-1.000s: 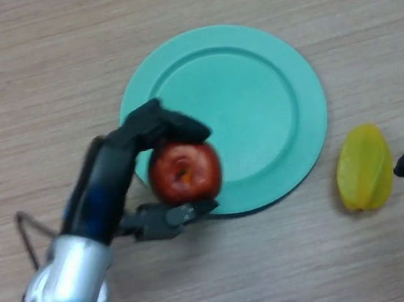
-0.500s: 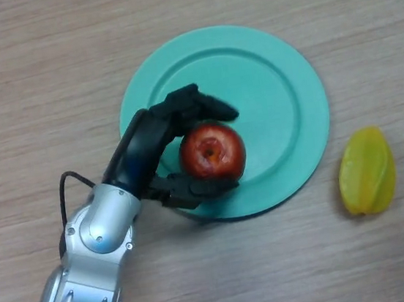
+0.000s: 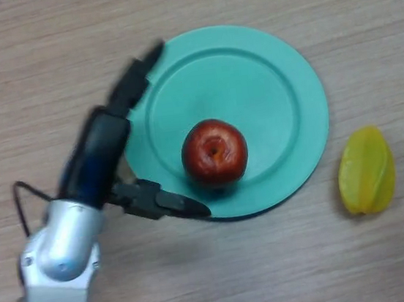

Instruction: Pick up the red apple and place it on the plate

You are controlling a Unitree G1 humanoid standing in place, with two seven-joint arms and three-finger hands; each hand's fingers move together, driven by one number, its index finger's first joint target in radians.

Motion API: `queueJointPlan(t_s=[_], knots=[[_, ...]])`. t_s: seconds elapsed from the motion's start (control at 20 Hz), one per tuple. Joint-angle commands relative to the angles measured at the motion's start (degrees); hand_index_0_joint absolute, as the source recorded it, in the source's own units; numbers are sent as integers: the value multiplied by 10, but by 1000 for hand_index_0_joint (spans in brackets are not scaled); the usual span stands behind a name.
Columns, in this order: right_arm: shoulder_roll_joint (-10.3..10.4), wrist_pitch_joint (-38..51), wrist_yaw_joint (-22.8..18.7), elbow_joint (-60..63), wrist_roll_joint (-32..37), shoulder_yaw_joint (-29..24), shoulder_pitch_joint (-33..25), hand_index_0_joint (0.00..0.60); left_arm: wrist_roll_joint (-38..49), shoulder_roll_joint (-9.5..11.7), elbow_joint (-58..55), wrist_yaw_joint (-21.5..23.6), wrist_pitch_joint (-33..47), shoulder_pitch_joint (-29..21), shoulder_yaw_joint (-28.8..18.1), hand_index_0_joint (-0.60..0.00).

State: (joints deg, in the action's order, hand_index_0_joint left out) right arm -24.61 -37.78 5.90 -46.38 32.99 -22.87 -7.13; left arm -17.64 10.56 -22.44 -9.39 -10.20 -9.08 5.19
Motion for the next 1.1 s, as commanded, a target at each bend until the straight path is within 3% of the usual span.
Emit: queueJointPlan(t_s=[0.05, 0.2, 0.3, 0.5, 0.7, 1.1], knots=[[-14, 81, 4, -35, -4, -31, -11, 0, 22, 15, -79, 8, 72, 28, -31, 0], [-7, 77, 2, -40, -21, -16, -11, 0, 108, 33, -148, -15, 84, 85, -91, 0], [1, 73, 5, -48, -39, 3, -11, 0, 152, 40, -139, -20, 128, 103, -138, 0], [15, 59, 8, -54, -70, 35, -21, 0, 229, 43, -141, -17, 124, 113, -202, 0], [24, 49, 9, -57, -75, 47, -24, 0, 267, 47, -155, -11, 94, 111, -215, 0], [31, 44, 11, -61, -80, 54, -22, 0, 261, 42, -211, -14, 23, 117, -212, 0]])
